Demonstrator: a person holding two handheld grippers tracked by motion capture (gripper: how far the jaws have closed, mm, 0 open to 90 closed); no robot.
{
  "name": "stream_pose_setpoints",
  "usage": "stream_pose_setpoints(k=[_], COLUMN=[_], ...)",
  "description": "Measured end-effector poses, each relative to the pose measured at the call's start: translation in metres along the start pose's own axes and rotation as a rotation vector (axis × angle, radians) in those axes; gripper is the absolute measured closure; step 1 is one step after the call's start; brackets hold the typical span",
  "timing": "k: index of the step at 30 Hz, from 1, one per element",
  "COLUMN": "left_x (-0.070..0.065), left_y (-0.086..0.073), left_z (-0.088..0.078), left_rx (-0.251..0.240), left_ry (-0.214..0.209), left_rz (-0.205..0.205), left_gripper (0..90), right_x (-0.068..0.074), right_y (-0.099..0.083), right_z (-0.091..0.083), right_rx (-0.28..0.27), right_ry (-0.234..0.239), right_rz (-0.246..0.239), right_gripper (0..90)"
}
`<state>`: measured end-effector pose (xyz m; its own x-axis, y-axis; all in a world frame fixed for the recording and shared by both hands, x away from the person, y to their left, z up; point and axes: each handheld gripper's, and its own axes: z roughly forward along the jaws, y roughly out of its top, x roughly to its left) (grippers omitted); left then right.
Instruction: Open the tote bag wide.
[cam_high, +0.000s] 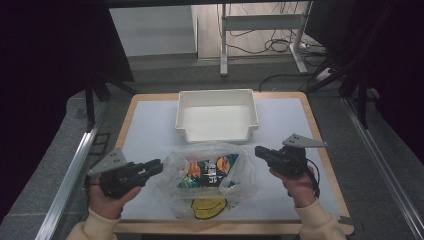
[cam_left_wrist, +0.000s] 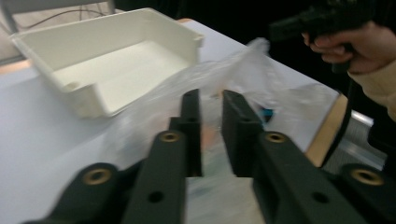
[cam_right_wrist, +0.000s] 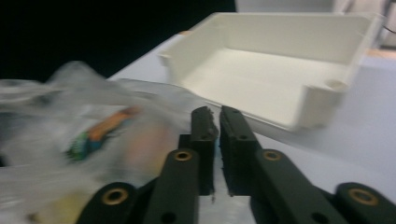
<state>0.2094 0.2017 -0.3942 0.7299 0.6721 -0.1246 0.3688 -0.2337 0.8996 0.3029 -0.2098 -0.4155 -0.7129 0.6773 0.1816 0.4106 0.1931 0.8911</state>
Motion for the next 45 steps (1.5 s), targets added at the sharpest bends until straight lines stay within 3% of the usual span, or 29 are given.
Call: stream_pose_setpoints(k=[3,5,7,9,11,14,18,22,25,27,30,37,45], left_x=[-0.020,-0.020,-0.009,0.003,0.011,0.015,0.011,0.007,0.020,0.032,0.044,0.054,0.068], left_y=[0.011,0.015,0.015,0.010,0.005,-0.004,-0.013,-0.018,-0.025,-0.031,-0.038,-0.043,-0.052], left_z=[0.025,0.047,0.068,0.083,0.093,0.100,0.099,0.101,0.103,0.104,0.107,0.111,0.115], left_rx=[0.061,0.117,0.191,0.236,0.276,0.317,0.342,0.383,0.387,0.398,0.405,0.407,0.401], left_ry=[-0.018,-0.027,-0.025,-0.017,-0.015,0.001,-0.036,0.053,0.097,0.140,0.158,0.205,0.239], left_rz=[0.048,0.046,0.026,-0.006,-0.027,-0.017,-0.014,0.040,0.006,-0.010,-0.045,-0.060,-0.109], left_gripper=[85.7,85.8,85.9,85.7,85.8,85.9,86.1,86.2,87.2,87.7,88.6,89.1,89.4], right_x=[0.030,0.042,0.049,0.046,0.039,0.034,0.040,0.043,0.032,0.021,0.010,0.004,-0.010], right_y=[0.013,0.018,0.021,0.020,0.016,0.009,0.005,0.002,0.001,-0.001,-0.006,-0.009,-0.014], right_z=[0.005,0.014,0.029,0.046,0.060,0.072,0.077,0.080,0.081,0.081,0.083,0.089,0.096], right_rx=[0.014,0.032,0.064,0.120,0.158,0.225,0.250,0.259,0.239,0.237,0.243,0.249,0.264], right_ry=[0.049,0.077,0.097,0.117,0.105,0.104,0.105,0.068,-0.008,-0.026,-0.049,-0.117,-0.185], right_rz=[-0.080,-0.113,-0.137,-0.130,-0.115,-0.117,-0.141,-0.156,-0.148,-0.115,-0.099,-0.128,-0.127], right_gripper=[86.5,86.6,86.8,87.5,88.0,88.0,88.0,88.0,88.0,88.0,88.0,88.0,88.2])
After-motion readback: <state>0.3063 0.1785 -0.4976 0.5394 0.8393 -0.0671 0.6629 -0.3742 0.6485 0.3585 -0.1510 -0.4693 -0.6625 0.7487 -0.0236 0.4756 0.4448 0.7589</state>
